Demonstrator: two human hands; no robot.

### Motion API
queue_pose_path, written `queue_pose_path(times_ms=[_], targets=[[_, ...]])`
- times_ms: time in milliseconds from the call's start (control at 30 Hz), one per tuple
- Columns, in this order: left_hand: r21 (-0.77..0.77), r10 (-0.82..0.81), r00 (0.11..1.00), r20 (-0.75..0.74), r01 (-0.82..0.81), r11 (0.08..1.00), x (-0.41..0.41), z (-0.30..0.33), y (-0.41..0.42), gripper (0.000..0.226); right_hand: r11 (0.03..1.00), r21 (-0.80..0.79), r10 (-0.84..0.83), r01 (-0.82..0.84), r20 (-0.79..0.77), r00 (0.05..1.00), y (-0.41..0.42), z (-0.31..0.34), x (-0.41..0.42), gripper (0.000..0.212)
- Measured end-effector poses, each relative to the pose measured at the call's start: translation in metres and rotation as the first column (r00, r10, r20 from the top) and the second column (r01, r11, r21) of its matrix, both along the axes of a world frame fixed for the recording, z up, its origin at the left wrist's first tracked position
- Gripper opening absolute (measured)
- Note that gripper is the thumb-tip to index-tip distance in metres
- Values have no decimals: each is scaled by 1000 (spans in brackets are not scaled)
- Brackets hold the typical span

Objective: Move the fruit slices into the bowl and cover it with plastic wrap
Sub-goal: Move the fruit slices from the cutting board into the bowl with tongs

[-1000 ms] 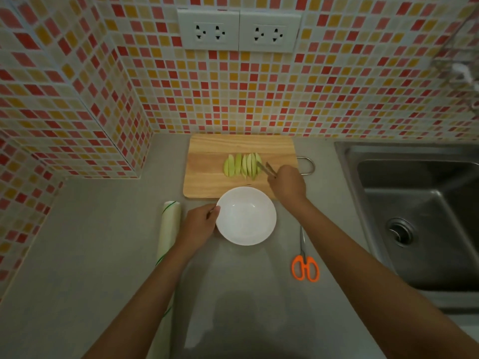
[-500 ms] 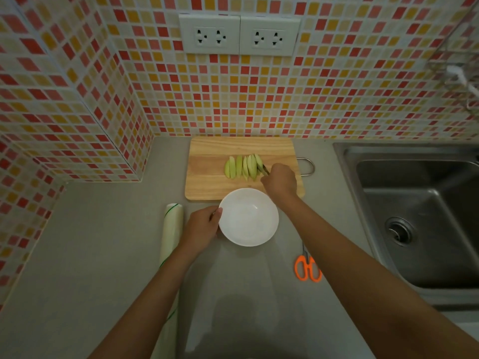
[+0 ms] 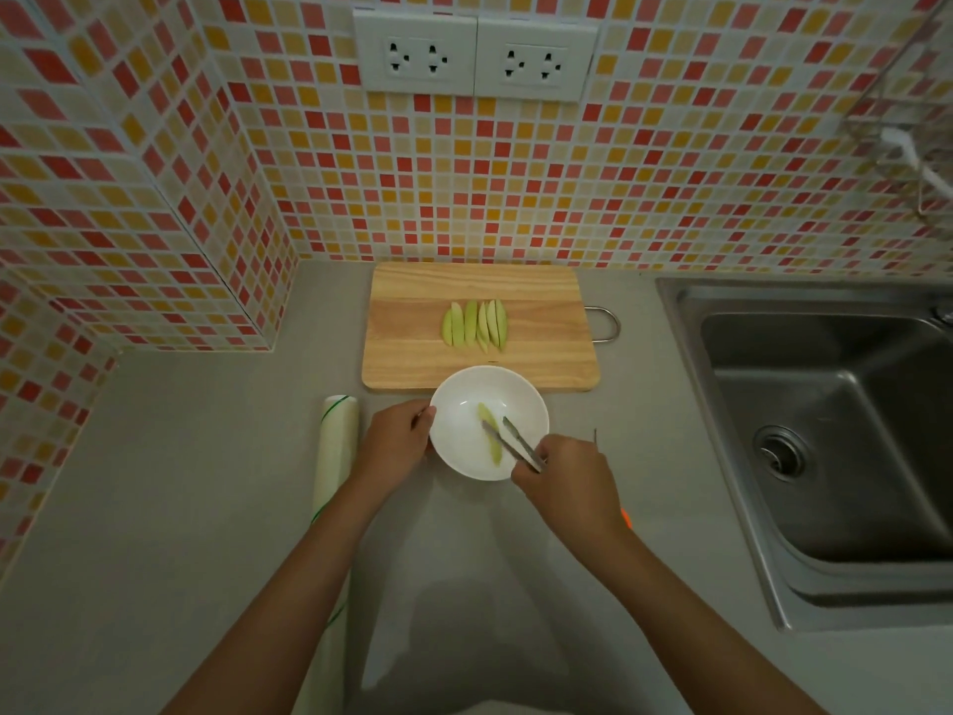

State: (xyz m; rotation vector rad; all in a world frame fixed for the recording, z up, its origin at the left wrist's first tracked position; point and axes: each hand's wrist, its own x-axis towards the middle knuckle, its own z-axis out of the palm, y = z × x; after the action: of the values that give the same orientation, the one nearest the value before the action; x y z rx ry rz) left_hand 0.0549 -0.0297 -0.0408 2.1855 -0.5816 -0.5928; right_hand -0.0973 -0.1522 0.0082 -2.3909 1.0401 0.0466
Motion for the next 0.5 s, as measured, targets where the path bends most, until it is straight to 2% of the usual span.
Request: queue_pose_path(times_ms=[100, 200, 400, 500], targets=[[6, -9, 1000, 15, 9, 1000, 0, 2, 0, 32, 998, -44, -40, 46, 117, 992, -15, 11, 16, 23], [7, -7, 1000, 15, 7, 1000, 0, 2, 0, 32, 990, -21, -130, 136, 187, 974, -47, 16, 52, 28], [10, 0, 1000, 9, 0, 1000, 0, 1, 0, 31, 994, -42, -100, 103, 66, 993, -78, -7, 116, 24], [6, 3, 1000, 9, -3, 1000, -1, 0, 0, 30, 993, -113, -43, 46, 21, 999, -81, -16, 128, 10]])
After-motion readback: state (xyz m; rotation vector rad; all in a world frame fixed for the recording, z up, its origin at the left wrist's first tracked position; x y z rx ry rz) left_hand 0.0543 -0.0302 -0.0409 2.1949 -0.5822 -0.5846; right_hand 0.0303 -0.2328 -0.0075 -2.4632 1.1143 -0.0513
